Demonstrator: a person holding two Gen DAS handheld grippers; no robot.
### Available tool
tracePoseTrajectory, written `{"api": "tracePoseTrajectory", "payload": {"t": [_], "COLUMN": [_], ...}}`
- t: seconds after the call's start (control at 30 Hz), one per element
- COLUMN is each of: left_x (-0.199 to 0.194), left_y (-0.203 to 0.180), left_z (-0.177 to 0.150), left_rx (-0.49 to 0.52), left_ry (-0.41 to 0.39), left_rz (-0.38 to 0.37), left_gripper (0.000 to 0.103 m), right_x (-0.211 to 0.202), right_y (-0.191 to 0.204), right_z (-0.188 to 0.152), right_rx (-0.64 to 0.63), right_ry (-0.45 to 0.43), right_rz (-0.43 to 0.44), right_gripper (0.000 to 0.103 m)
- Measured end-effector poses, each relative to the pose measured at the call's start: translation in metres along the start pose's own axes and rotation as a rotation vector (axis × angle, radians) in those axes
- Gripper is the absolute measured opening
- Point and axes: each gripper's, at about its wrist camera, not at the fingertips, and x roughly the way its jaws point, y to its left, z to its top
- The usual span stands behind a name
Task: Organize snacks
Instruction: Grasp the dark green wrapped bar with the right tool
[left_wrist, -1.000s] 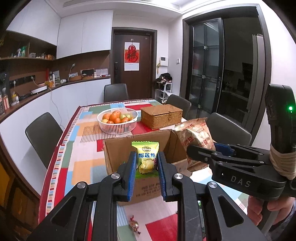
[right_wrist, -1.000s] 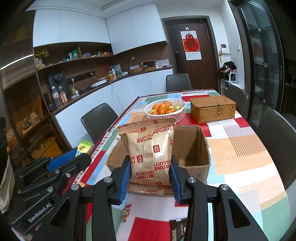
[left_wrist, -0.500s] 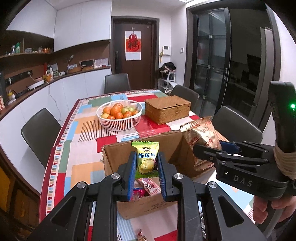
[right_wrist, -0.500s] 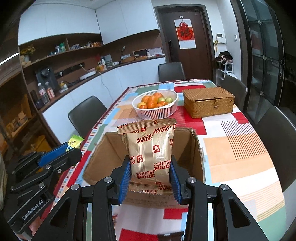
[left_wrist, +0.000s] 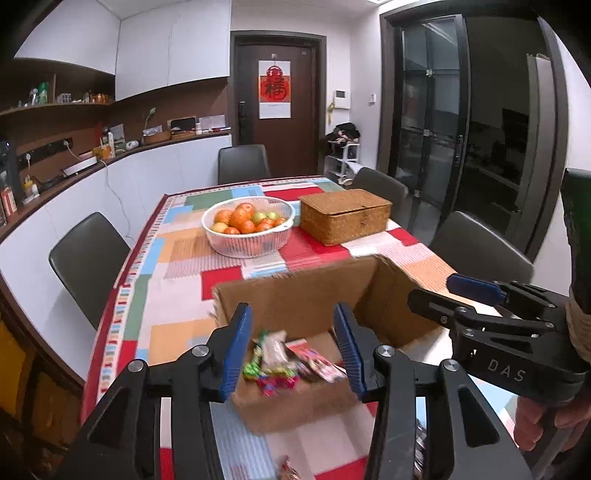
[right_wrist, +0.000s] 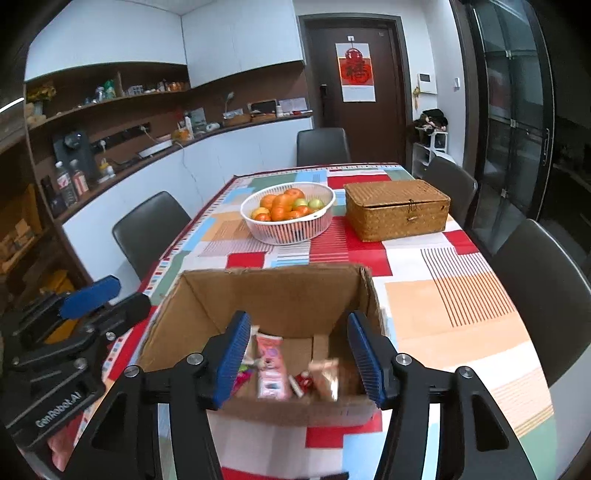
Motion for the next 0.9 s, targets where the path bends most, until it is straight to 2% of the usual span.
{"api": "tracePoseTrajectory", "payload": {"t": [0.2, 0.37, 0.57, 0.9], "left_x": [-0.020, -0.029, -0.030, -0.013], "left_y": [-0.021, -0.042, -0.062, -0.073], "left_z": [-0.026, -0.046, -0.077, -0.128], "left_rx": [0.015, 0.042, 0.065, 0.088], "left_ry": [0.012, 0.036, 0.083, 0.190], "left_rz": [-0.016, -0.034, -0.056, -0.045], "left_gripper": [0.046, 0.046, 0.048, 0.048], "right_x": [-0.033, -0.050, -0.056, -0.038], "right_y": [-0.004, -0.017, -0.034, -0.055], "right_z": [-0.034, -0.063, -0.105, -0.162], "right_rx": [0.018, 0.054, 0.097, 0.175], "right_ry": [-0.024, -0.006, 0.070, 0.220], "right_rz": [0.010, 0.004, -0.006, -0.028], "right_gripper": [0.056, 0.056, 0.056, 0.056]}}
